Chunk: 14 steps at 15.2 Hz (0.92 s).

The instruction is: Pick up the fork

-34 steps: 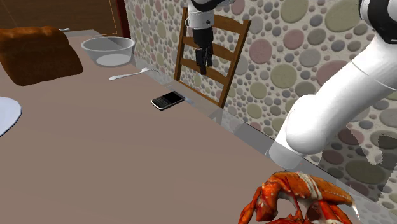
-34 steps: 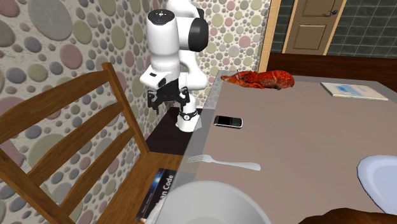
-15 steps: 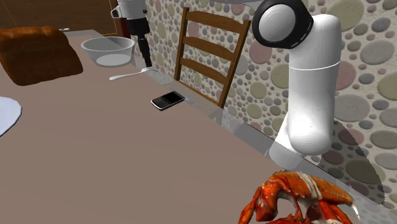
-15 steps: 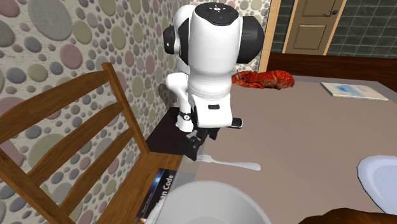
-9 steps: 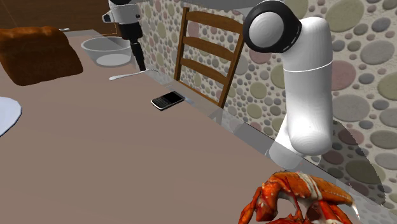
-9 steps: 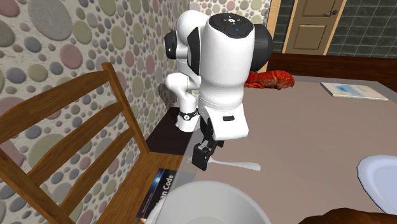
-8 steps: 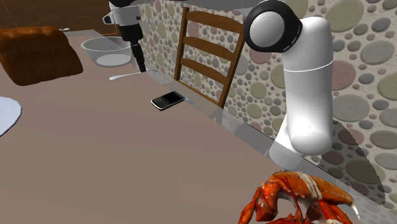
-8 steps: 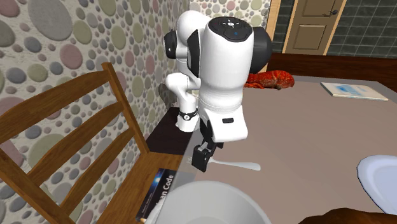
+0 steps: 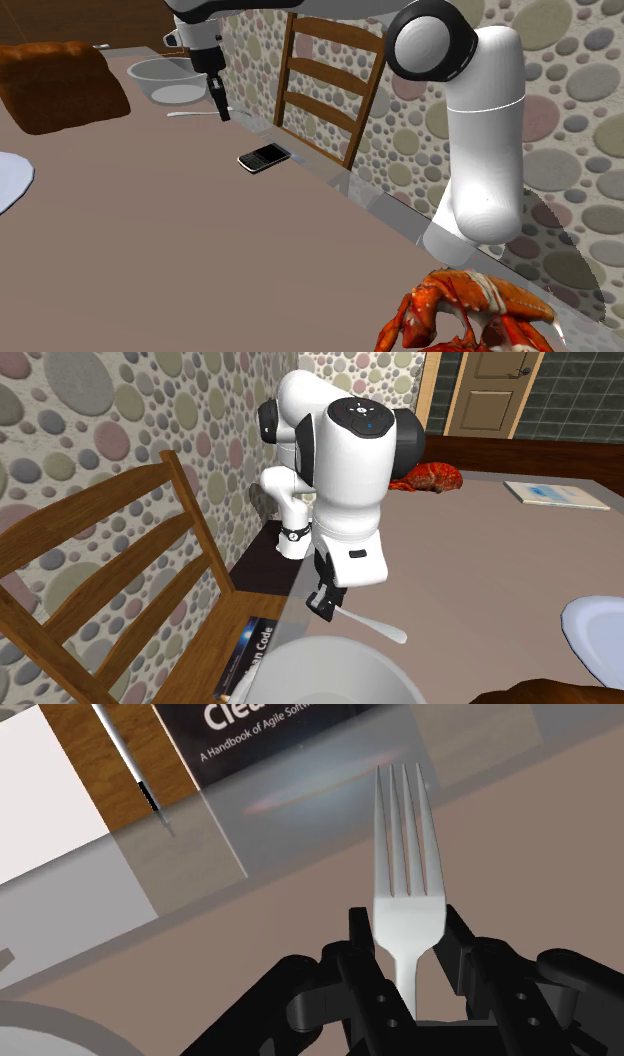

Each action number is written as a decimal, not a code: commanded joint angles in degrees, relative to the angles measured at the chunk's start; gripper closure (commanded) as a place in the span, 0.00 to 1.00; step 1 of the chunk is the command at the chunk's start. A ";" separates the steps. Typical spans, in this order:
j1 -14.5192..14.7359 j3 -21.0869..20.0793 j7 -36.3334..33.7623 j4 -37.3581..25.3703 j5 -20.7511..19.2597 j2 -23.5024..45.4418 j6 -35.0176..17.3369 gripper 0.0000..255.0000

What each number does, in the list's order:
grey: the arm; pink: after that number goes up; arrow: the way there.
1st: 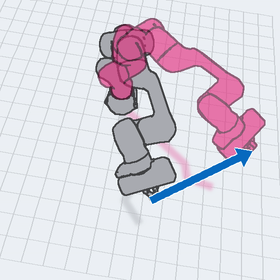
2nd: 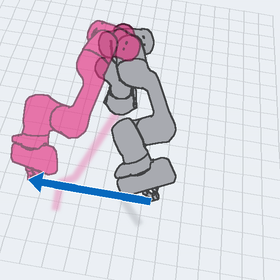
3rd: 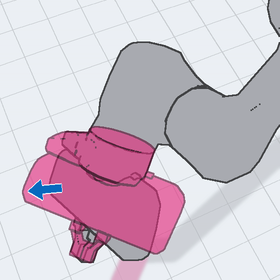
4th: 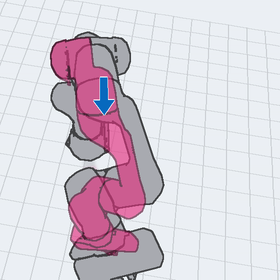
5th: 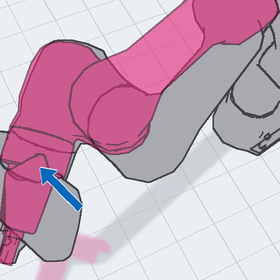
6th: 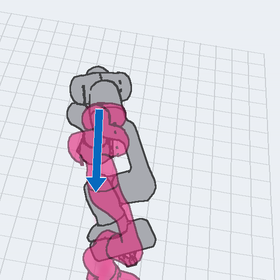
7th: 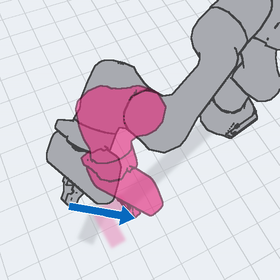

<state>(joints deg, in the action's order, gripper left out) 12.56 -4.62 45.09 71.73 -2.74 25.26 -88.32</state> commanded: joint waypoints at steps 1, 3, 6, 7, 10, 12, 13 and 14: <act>0.00 0.01 -0.02 0.06 0.00 0.05 -0.01 1.00; 0.00 0.01 -0.02 -0.02 0.00 0.09 0.02 1.00; 0.02 0.00 -0.03 -0.21 -0.01 0.18 0.12 1.00; 0.05 0.00 -0.02 -1.16 -0.01 0.30 0.96 1.00; 0.14 0.00 0.03 -4.33 -0.05 0.84 3.59 1.00; 0.22 0.00 0.06 -6.65 -0.09 1.33 5.42 1.00; 0.26 0.00 0.07 -7.88 -0.11 1.62 6.36 1.00; 0.31 0.00 0.09 -9.17 -0.13 1.94 7.33 1.00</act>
<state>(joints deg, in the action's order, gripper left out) 12.82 -4.63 45.15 64.26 -2.84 26.75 -82.25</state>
